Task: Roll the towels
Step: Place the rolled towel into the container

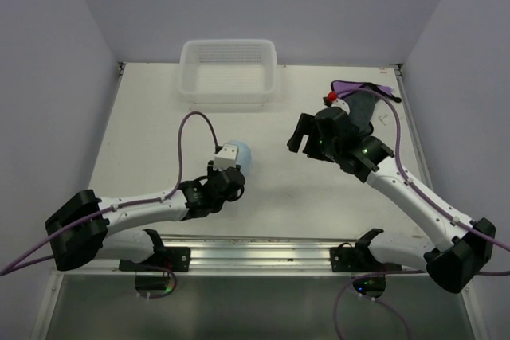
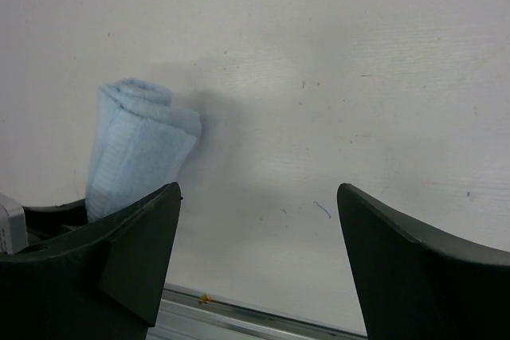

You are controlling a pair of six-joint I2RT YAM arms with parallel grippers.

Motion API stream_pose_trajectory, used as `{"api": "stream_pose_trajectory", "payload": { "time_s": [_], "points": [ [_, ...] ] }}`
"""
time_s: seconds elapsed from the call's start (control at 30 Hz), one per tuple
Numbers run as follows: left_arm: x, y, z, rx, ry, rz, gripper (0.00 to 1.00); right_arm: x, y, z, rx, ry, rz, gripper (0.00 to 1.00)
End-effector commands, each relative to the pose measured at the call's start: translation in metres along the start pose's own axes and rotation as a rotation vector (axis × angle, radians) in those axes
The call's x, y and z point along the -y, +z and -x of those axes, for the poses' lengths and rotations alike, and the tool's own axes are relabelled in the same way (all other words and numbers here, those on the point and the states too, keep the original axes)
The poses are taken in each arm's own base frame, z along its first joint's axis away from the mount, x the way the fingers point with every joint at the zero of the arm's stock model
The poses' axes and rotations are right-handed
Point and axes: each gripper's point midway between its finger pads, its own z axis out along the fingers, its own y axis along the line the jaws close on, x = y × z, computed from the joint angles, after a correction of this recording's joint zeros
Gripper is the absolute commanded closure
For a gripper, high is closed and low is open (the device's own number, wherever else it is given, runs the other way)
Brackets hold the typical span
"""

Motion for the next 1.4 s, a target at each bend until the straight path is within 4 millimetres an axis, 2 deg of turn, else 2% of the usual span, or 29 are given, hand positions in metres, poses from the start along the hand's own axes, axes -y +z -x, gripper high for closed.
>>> {"api": "stream_pose_trajectory", "payload": {
  "time_s": [0.0,0.07,0.13,0.17,0.23,0.27,0.3,0.33,0.37,0.43,0.47,0.5,0.53,0.57,0.6,0.63,0.67,0.7,0.77,0.83,0.87,0.9,0.97,1.03,1.07,1.1,1.17,1.2,1.37],
  "points": [
    [0.008,0.004,0.052,0.085,-0.036,-0.05,0.6,0.024,-0.019,0.008,0.067,-0.044,-0.054,0.16],
    [-0.004,0.012,0.066,0.095,-0.06,-0.033,0.6,0.03,-0.023,0.005,0.067,-0.05,-0.056,0.16],
    [-0.006,0.015,0.082,0.112,-0.082,-0.047,0.61,0.032,-0.027,0.001,0.065,-0.062,-0.042,0.16],
    [-0.016,0.019,0.091,0.119,-0.09,-0.028,0.61,0.036,-0.025,-0.005,0.051,-0.067,-0.048,0.16],
    [-0.019,0.022,0.11,0.137,-0.104,-0.035,0.62,0.039,-0.024,-0.011,0.035,-0.081,-0.041,0.16],
    [-0.029,0.026,0.119,0.144,-0.105,-0.017,0.62,0.044,-0.022,-0.017,0.022,-0.089,-0.05,0.16],
    [-0.03,0.026,0.136,0.171,-0.117,-0.019,0.63,0.044,-0.021,-0.021,0.012,-0.096,-0.046,0.16],
    [-0.034,0.03,0.142,0.173,-0.115,-0.008,0.63,0.045,-0.021,-0.022,0.01,-0.098,-0.041,0.16],
    [-0.045,0.034,0.153,0.183,-0.118,0.016,0.63,0.049,-0.019,-0.028,-0.002,-0.104,-0.044,0.16],
    [-0.05,0.039,0.184,0.216,-0.127,0.023,0.63,0.047,-0.021,-0.032,-0.007,-0.106,-0.018,0.16],
    [-0.063,0.043,0.196,0.225,-0.126,0.051,0.63,0.05,-0.019,-0.036,-0.017,-0.11,-0.017,0.16],
    [-0.066,0.04,0.224,0.272,-0.136,0.055,0.63,0.049,-0.02,-0.039,-0.023,-0.112,-0.008,0.16],
    [-0.079,0.053,0.23,0.259,-0.125,0.089,0.63,0.049,-0.02,-0.043,-0.031,-0.114,0.005,0.16],
    [-0.083,0.058,0.24,0.261,-0.13,0.091,0.63,0.049,-0.02,-0.045,-0.036,-0.115,0.011,0.16],
    [-0.085,0.067,0.259,0.267,-0.139,0.092,0.63,0.05,-0.02,-0.047,-0.042,-0.117,0.014,0.16],
    [-0.102,0.073,0.27,0.268,-0.159,0.114,0.63,0.049,-0.02,-0.048,-0.045,-0.116,0.023,0.16],
    [-0.106,0.079,0.281,0.278,-0.164,0.109,0.63,0.051,-0.019,-0.052,-0.054,-0.117,0.022,0.16],
    [-0.11,0.087,0.301,0.3,-0.164,0.115,0.63,0.051,-0.018,-0.053,-0.057,-0.115,0.022,0.16],
    [-0.122,0.099,0.319,0.311,-0.141,0.151,0.63,0.052,-0.015,-0.057,-0.066,-0.112,0.028,0.16],
    [-0.128,0.12,0.339,0.301,-0.137,0.164,0.63,0.052,-0.012,-0.06,-0.071,-0.111,0.029,0.16],
    [-0.129,0.122,0.358,0.328,-0.143,0.162,0.63,0.052,-0.01,-0.06,-0.075,-0.112,0.024,0.16],
    [-0.131,0.143,0.349,0.294,-0.136,0.17,0.63,0.052,-0.008,-0.061,-0.077,-0.112,0.024,0.16],
    [-0.138,0.159,0.349,0.288,-0.14,0.177,0.63,0.052,-0.006,-0.06,-0.077,-0.116,0.02,0.15],
    [-0.146,0.185,0.343,0.261,-0.167,0.176,0.63,0.053,-0.003,-0.061,-0.084,-0.119,0.011,0.15],
    [-0.145,0.191,0.348,0.268,-0.175,0.157,0.63,0.053,-0.002,-0.062,-0.089,-0.126,0.009,0.15],
    [-0.148,0.208,0.337,0.241,-0.178,0.16,0.63,0.054,0.001,-0.063,-0.097,-0.126,0.004,0.15],
    [-0.151,0.219,0.337,0.24,-0.181,0.164,0.63,0.055,0.003,-0.065,-0.104,-0.135,-0.001,0.15],
    [-0.151,0.23,0.33,0.226,-0.176,0.168,0.63,0.056,0.004,-0.067,-0.109,-0.136,-0.003,0.15],
    [-0.158,0.252,0.307,0.188,-0.172,0.192,0.63,0.064,0.012,-0.076,-0.139,-0.137,-0.028,0.15]
  ]
}}
